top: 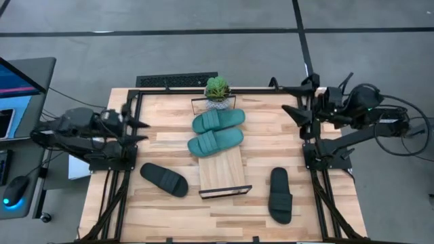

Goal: Pick and place slides into the shelf
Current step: Put the blue slides on the shelf

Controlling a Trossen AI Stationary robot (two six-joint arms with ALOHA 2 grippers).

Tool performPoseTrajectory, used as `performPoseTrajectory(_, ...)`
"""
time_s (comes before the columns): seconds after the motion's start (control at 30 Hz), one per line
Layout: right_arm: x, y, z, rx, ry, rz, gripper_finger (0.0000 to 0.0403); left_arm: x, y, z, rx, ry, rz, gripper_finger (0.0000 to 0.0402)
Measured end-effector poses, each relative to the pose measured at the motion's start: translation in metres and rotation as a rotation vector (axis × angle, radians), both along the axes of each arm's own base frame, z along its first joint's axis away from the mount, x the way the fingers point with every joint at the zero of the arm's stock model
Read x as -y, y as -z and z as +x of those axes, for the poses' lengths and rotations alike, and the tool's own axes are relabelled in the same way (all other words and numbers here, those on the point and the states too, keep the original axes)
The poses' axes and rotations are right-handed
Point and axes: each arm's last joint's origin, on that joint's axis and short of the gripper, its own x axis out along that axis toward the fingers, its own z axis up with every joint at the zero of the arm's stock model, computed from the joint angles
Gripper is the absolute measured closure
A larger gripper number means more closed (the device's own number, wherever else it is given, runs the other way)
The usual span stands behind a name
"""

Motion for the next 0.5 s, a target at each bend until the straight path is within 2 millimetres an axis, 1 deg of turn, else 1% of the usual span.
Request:
performPoseTrajectory(0.1, -0.004, 0.001, 0.001, -0.011, -0.022, -0.007, 0.0147, 0.005, 0.024, 0.020, 0.058, 0.066, -0.056, 0.0214)
performPoseTrajectory(0.17, -0.004, 0.001, 0.000, -0.010, -0.023, -0.005, 0.0147, 0.006, 0.043, 0.033, 0.074, 0.064, -0.122, 0.0214)
performPoseTrajectory(0.27, -0.004, 0.002, 0.000, -0.017, -0.014, -0.013, 0.0147, 0.008, 0.067, 0.051, 0.120, 0.048, -0.253, 0.0214)
performPoseTrajectory(0.4, 0.000, 0.002, -0.009, -0.028, 0.055, -0.010, 0.0147, 0.010, 0.083, 0.063, 0.188, 0.054, -0.461, 0.0214)
performPoseTrajectory(0.5, 0.004, 0.002, -0.021, -0.043, 0.109, 0.006, 0.0147, 0.011, 0.090, 0.068, 0.139, 0.054, -0.532, 0.0214)
